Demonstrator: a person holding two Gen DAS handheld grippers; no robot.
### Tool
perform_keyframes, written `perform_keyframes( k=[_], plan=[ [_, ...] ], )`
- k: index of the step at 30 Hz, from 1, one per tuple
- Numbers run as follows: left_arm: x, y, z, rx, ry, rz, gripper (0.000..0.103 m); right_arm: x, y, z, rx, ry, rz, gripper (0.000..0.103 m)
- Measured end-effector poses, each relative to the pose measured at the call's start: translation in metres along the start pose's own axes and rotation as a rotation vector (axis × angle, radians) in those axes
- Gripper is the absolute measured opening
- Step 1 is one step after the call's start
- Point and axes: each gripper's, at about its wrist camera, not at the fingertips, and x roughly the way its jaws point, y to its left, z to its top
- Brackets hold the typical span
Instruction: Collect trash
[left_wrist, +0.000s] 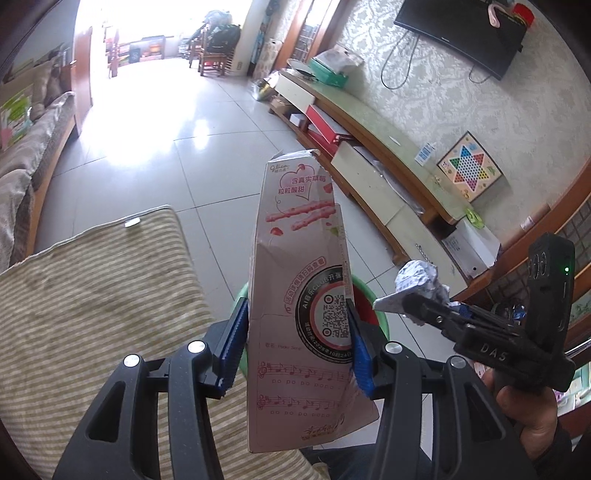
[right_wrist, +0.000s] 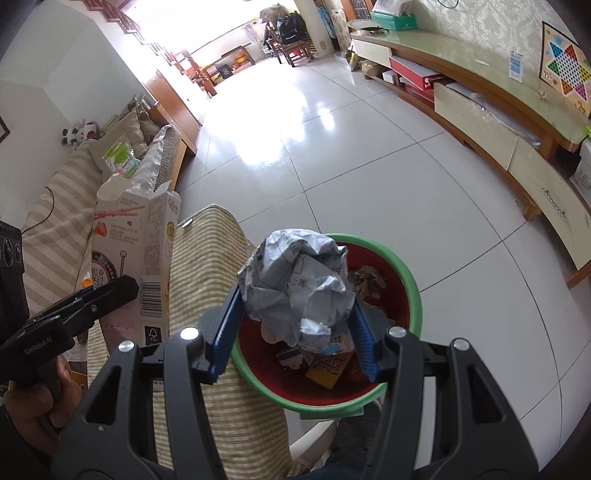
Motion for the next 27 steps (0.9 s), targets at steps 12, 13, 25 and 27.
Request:
perform_keyframes(
  k=[12,13,25,27],
  plan=[
    [0.027,-0.014,0.001,0.028,0.057,-0.032,0.053,0.014,-0.014,-0.008,0.028,0.023,-0.011,0.055],
    [0.026,-0.013,0.001,0.021,0.05,-0.04,0.067,0.015,-0.014,-0.007,0.027,0.025,-0.011,0.056],
    [-0.018,0.021,0.005,-0.058,-0.085,0.023,0.095,0.013,0.022,-0.007,-0.079,-0.002,-0.078,0.098],
    [-0.031,0.026,0.004,-0.053,-0.108,0.044,0.095,0.007,0.037,-0.009,-0.114,-0.019,-0.105,0.098]
  ],
)
